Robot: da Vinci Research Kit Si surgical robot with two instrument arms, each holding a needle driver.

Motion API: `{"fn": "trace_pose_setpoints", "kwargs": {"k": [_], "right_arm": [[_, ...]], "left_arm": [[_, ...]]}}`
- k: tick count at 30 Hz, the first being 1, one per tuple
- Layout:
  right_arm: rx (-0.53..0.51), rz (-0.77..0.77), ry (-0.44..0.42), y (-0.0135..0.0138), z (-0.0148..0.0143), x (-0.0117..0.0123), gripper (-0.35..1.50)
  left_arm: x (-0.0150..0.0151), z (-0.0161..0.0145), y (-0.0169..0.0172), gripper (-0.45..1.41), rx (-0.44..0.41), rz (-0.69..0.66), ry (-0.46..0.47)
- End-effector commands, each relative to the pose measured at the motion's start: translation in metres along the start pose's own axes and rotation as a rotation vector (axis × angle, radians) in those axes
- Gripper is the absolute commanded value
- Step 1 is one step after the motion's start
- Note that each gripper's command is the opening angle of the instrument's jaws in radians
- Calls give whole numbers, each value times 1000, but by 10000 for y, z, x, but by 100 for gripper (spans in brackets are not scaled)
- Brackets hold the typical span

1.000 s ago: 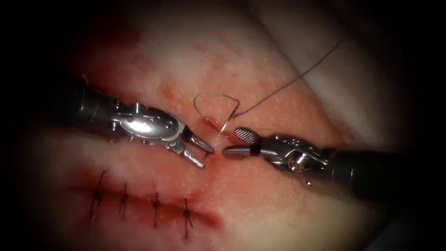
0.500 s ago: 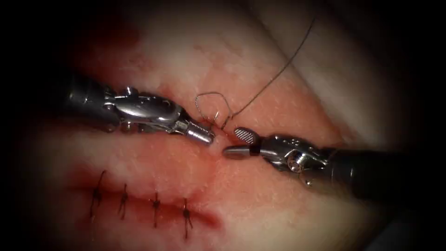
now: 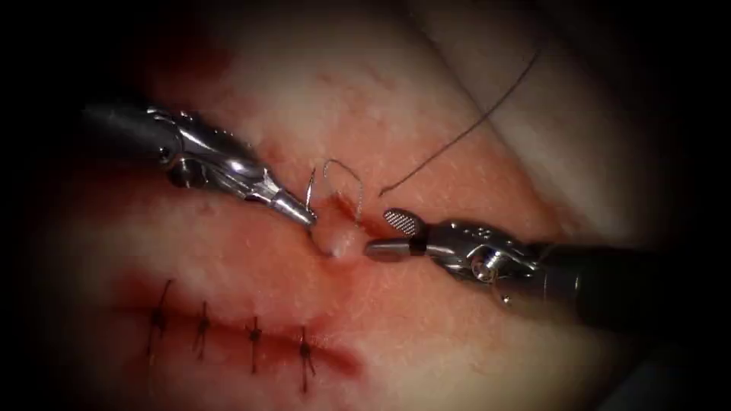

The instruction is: Wound Closure

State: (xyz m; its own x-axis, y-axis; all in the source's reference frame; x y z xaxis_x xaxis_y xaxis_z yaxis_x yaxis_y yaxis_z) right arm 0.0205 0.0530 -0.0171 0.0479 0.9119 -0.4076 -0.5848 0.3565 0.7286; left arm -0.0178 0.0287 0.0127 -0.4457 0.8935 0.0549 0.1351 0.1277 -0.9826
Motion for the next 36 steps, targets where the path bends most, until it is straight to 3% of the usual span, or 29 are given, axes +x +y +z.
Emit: {"fn": "trace_pose_setpoints", "kwargs": {"k": [1, 11, 13, 17, 18, 23, 28, 36], "right_arm": [[0, 1, -1, 0, 7, -5, 127], [0, 0, -1, -2, 9, -6, 127], [3, 0, -3, -2, 9, -6, 127], [8, -1, -6, -2, 8, -7, 127], [8, -1, -6, -2, 8, -7, 127], [27, -31, -19, -14, -1, -9, 132], [14, -150, -28, -32, -14, 4, 132], [3, -285, -23, -59, -18, 28, 132]], "left_arm": [[-2, 5, -2, -35, -11, -15, -7], [-5, 5, 36, -35, -80, -94, -36], [-4, 6, 41, -35, -95, 147, -46], [-7, 3, 42, -35, -98, 388, -60], [-7, 3, 42, -35, -98, 388, -60], [-10, -10, 56, -35, -45, 676, -64], [-5, -26, 78, -35, -18, 878, -36], [6, -36, 94, -35, 21, 1020, 2]]}}
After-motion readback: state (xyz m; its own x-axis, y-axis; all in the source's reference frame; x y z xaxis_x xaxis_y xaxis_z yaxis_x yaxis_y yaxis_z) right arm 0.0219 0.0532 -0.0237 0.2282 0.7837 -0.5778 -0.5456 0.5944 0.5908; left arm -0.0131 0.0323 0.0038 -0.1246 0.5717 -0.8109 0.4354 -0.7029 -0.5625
